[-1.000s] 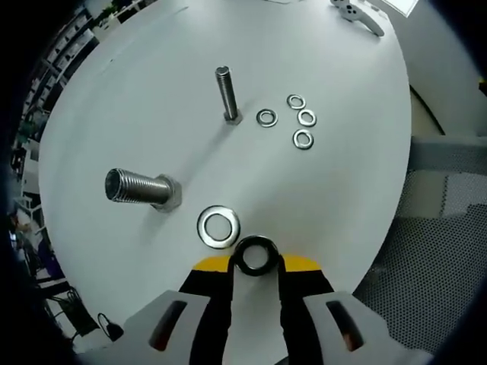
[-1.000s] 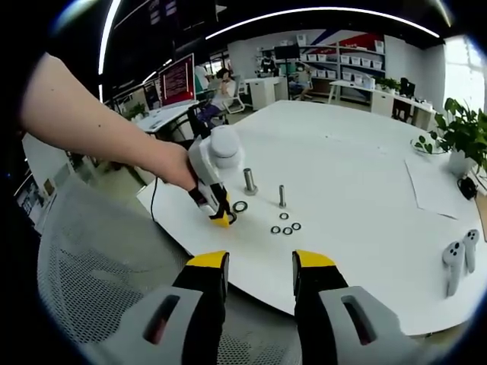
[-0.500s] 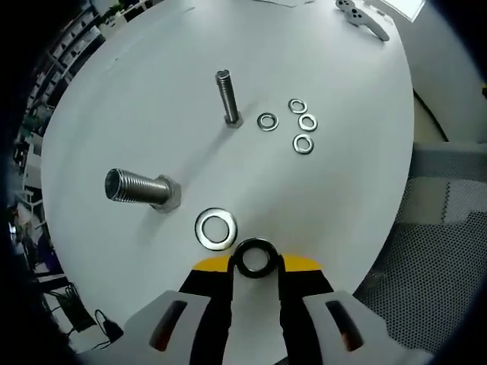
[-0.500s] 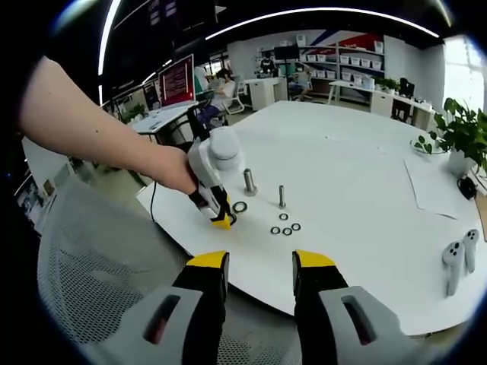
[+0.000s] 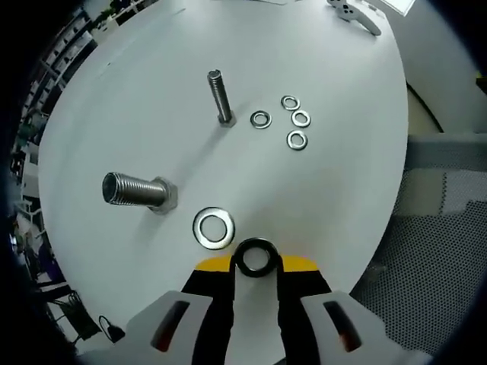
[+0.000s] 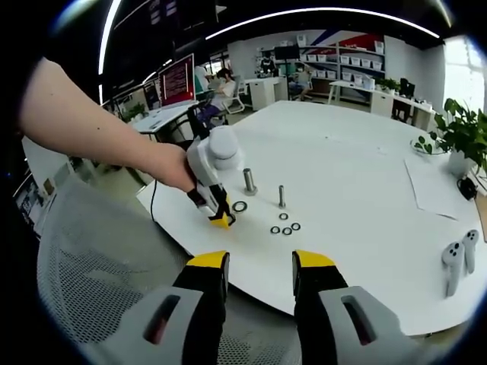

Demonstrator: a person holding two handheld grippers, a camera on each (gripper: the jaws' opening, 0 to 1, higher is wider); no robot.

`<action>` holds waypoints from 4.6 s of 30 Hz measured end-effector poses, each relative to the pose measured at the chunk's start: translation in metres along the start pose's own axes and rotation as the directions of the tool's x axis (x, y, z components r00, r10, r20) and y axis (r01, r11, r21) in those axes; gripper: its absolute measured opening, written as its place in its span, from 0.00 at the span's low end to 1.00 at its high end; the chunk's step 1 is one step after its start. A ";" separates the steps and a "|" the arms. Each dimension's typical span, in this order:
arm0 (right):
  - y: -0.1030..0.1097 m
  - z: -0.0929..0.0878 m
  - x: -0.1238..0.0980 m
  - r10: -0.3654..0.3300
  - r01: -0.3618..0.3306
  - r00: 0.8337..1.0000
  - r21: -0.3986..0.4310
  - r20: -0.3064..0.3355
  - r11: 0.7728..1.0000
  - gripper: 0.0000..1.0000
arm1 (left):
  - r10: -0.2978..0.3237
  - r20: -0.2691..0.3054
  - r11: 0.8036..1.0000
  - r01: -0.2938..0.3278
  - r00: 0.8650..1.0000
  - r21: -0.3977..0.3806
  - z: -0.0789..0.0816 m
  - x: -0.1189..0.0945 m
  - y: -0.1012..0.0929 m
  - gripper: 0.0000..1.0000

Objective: Place the washer onto the threaded stud by aligning its center hole with the stud, sliding it down to the base, and recovering from edge contact or off-axis alignment until the washer reaches the visible bottom stop.

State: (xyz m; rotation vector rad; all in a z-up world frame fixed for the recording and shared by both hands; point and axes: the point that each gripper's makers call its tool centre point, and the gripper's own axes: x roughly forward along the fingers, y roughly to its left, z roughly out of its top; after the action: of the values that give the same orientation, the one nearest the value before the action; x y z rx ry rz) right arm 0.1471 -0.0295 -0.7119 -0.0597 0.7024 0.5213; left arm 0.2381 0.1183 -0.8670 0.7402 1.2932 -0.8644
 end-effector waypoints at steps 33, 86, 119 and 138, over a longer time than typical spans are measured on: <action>0.001 0.001 0.000 0.002 -0.002 1.000 0.005 0.004 1.000 0.36 | 0.049 0.119 0.997 -0.056 0.992 0.049 0.042 -0.071 0.056 0.18; -0.001 -0.003 0.002 0.001 -0.001 1.000 0.002 -0.018 1.000 0.35 | 0.053 -0.003 0.994 -0.052 0.999 0.094 0.055 -0.017 0.075 0.19; -0.001 -0.003 0.002 0.003 -0.003 1.000 0.004 -0.020 1.000 0.35 | 0.008 0.111 0.990 0.008 0.994 -0.138 0.051 -0.034 0.072 0.25; 0.001 -0.002 0.002 0.005 -0.005 1.000 -0.007 -0.013 1.000 0.35 | -0.030 0.104 0.978 0.050 0.994 -0.202 0.029 -0.036 0.052 0.28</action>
State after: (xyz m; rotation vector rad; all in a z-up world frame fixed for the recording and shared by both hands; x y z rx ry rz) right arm 0.1463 -0.0284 -0.7144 -0.0678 0.7140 0.5287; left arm 0.2955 0.1236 -0.8273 0.5042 1.2884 -0.7773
